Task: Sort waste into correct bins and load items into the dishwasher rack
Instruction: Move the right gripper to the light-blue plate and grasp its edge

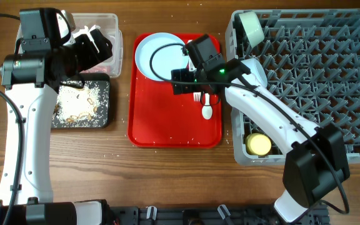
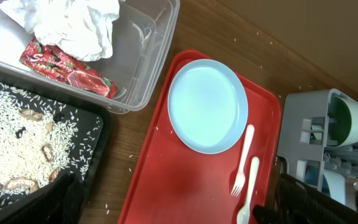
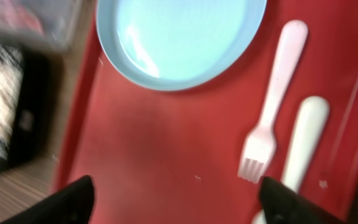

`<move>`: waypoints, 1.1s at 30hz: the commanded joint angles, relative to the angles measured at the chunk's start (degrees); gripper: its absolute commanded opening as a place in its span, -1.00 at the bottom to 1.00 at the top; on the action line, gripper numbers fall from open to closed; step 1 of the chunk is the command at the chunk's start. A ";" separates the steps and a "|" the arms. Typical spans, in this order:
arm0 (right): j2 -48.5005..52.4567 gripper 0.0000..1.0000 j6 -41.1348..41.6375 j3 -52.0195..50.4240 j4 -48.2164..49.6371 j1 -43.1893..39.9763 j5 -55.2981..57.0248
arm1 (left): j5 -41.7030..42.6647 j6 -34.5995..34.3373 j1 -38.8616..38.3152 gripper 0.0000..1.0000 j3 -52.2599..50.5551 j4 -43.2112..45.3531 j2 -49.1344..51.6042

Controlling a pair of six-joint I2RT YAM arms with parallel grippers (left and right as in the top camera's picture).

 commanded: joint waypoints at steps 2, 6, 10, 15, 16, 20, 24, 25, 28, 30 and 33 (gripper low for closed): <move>-0.09 0.48 11.98 1.42 6.14 -1.29 -2.19 | -0.57 0.50 0.48 1.00 0.22 0.15 0.31; 4.79 0.43 13.92 4.02 9.53 -3.45 -1.70 | -0.57 0.50 0.48 1.00 0.22 0.13 0.31; 12.22 0.37 16.39 5.57 15.34 -4.31 -1.51 | -0.57 0.50 0.48 1.00 0.22 0.15 0.31; 16.85 0.22 18.40 5.57 17.53 -4.31 0.72 | -0.57 0.50 0.48 1.00 0.22 0.15 0.31; 17.62 0.22 18.38 5.57 17.38 -4.28 1.64 | -0.57 0.50 0.48 1.00 0.22 0.15 0.31; 19.39 0.18 18.82 5.57 16.50 -4.31 4.79 | -0.57 0.50 0.48 1.00 0.22 0.15 0.31; 22.03 0.09 20.20 5.57 16.57 -4.11 4.92 | -0.57 0.48 0.48 1.00 0.22 0.15 0.31; 22.75 0.06 21.53 5.57 16.70 -4.02 4.92 | -0.57 0.50 0.48 1.00 0.22 0.15 0.31; 24.09 -0.12 22.91 5.57 17.49 -3.37 4.96 | -0.57 0.50 0.48 1.00 0.22 0.15 0.31; 24.20 -0.33 22.91 5.57 17.57 -2.75 6.19 | -0.55 0.50 0.48 1.00 0.22 0.15 0.31; 24.20 -0.85 23.30 5.57 16.61 -1.75 7.08 | -0.57 0.50 0.48 1.00 0.22 0.15 0.31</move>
